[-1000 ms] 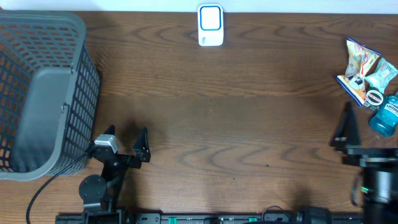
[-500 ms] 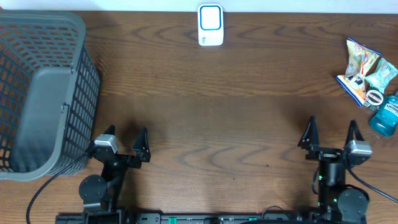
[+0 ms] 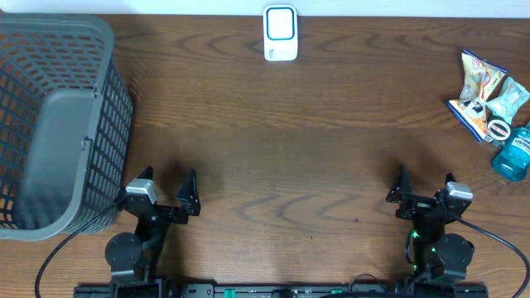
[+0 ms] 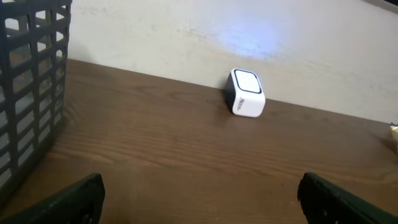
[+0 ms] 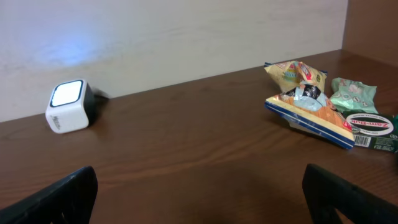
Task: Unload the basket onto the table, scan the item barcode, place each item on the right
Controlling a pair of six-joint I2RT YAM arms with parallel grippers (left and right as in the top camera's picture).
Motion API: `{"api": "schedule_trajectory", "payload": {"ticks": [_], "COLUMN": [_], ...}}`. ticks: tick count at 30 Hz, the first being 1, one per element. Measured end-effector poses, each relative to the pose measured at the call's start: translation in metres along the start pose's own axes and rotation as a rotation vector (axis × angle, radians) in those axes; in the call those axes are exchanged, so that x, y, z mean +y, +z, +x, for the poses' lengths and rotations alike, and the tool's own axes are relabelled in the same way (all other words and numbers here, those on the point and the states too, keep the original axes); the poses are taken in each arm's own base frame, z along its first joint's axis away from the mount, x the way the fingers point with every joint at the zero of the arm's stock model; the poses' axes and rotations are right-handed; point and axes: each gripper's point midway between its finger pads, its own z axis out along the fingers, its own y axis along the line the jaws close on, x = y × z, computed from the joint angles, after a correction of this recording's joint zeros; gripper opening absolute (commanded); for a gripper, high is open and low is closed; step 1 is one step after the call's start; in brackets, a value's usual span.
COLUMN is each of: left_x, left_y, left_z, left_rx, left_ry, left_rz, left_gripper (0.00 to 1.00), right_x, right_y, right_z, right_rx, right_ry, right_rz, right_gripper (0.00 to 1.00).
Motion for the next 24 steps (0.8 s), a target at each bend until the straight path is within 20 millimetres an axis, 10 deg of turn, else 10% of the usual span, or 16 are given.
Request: {"api": "schedule_trajectory", "payload": {"ticks": [24], "left_x": [0.014], "left_y": [-0.001], "left_z": [-0.002], "left_rx": [-0.008], "left_ry": [0.17], "left_rz": [-0.082], "left_gripper": [0.98], "right_x": [0.0], "right_y": [0.0], "right_z": [0.0], "right_rx": [0.0], "right_ry": [0.003], "right_rz": [0.0], "right_gripper": [0.99]}}
